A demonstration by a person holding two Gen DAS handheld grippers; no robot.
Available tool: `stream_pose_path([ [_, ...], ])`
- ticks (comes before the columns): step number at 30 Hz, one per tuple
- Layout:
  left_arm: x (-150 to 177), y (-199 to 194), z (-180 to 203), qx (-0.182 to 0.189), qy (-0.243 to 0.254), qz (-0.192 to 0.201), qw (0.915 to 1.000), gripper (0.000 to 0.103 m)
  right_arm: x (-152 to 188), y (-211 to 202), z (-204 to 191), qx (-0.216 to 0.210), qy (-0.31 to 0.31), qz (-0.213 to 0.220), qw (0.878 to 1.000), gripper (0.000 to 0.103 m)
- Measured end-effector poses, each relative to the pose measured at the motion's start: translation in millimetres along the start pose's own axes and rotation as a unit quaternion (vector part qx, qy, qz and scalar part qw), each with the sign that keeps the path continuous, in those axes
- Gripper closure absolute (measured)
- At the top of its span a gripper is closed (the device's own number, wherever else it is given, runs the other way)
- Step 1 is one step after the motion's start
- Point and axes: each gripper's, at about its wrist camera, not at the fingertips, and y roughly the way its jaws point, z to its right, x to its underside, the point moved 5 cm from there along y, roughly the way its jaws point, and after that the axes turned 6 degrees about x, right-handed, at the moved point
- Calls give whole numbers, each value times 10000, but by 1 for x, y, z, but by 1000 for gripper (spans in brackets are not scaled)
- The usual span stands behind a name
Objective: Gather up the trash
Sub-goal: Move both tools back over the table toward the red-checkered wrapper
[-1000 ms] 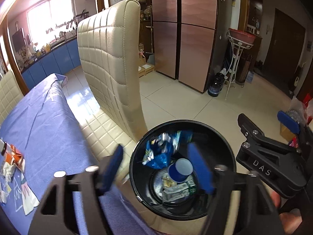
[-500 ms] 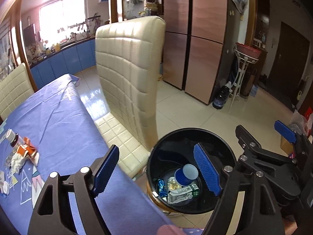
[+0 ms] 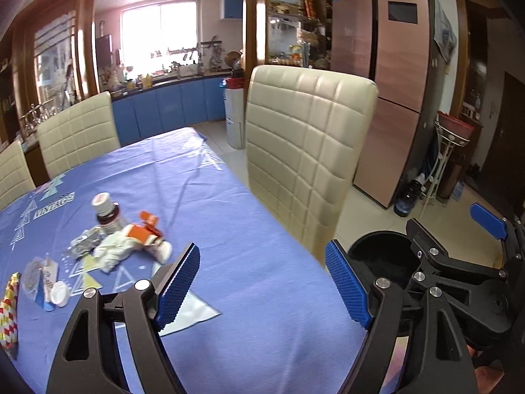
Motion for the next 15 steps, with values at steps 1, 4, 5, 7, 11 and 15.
stream_pose_path([
  [1,0,-3,-8,-32,-33,14,10000,26,-2,-3,-8,-41,-38,13,10000,4],
  [4,4,-13,-34,-172,-116,72,9998,26,-6,-11,-34,-181,-182,52,9997,4],
  [5,5,-16,-43,-232,-158,95,9996,26,-8,-15,-45,-227,-243,74,9994,4],
  [7,7,-23,-63,-329,-261,129,9990,26,-10,-21,-67,-336,-380,118,9986,4],
  [11,13,-34,-103,-625,-470,142,9968,26,-14,-34,-108,-550,-642,236,9961,4],
  [15,26,-44,-144,-946,-649,55,9934,26,-15,-43,-152,-853,-876,261,9922,4],
])
